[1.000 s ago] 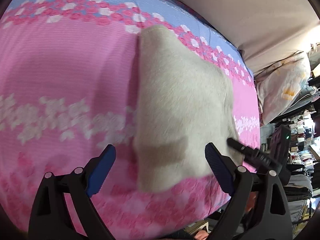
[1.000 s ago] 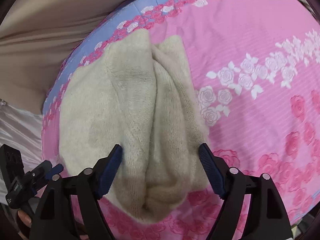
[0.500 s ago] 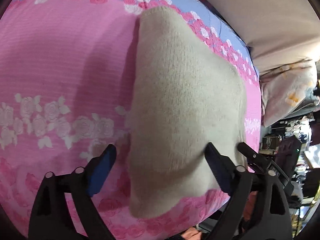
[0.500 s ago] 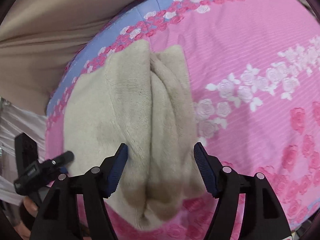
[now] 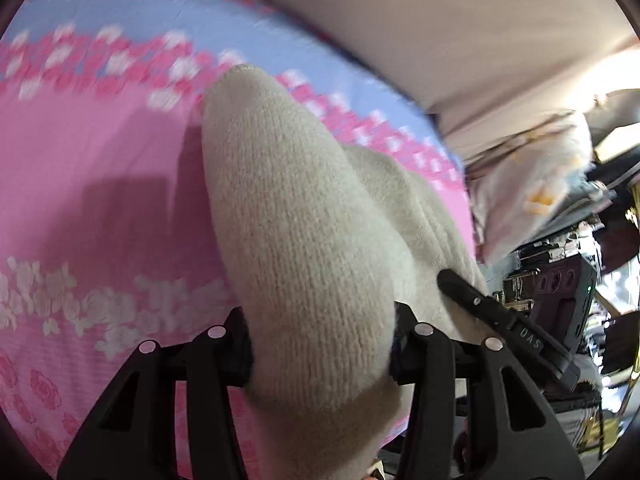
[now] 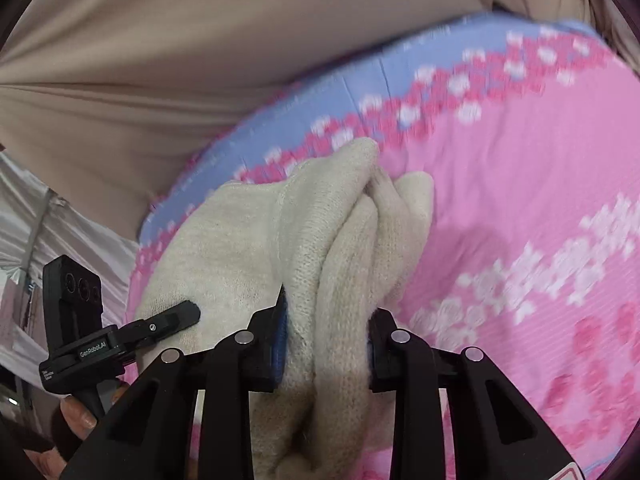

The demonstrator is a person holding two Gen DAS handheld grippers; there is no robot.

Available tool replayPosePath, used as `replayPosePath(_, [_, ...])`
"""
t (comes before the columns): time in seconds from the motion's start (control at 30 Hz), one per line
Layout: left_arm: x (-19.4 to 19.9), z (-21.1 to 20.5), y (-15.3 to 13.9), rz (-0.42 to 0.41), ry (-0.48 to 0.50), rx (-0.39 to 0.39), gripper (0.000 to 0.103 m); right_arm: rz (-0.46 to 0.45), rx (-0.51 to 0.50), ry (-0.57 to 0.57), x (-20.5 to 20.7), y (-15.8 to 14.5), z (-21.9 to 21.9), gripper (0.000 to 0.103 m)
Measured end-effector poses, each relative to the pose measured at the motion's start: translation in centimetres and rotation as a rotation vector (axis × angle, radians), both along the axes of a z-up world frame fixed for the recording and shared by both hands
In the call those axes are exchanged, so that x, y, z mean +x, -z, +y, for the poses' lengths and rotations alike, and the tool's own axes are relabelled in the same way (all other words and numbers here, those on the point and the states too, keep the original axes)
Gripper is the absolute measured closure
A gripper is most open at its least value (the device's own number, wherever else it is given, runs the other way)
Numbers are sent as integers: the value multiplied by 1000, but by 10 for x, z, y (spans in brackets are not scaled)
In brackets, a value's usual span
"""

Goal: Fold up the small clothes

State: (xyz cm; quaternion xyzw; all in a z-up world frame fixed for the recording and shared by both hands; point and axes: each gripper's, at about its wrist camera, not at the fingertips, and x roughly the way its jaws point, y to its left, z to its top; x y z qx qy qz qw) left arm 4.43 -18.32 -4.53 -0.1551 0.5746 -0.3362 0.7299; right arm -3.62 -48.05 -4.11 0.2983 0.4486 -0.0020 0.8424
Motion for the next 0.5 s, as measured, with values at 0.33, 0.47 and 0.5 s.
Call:
replayPosePath(0.33, [12, -44, 83, 33, -32, 250, 16, 213, 12, 116, 1, 96, -31, 41])
replayPosePath(0.47, [24, -53, 85, 37, -1, 272, 14, 228, -25, 119, 10, 102, -25, 35])
replayPosePath(0.5, [27, -56, 86, 33, 8, 278, 13, 227, -20, 128, 9, 104, -24, 33])
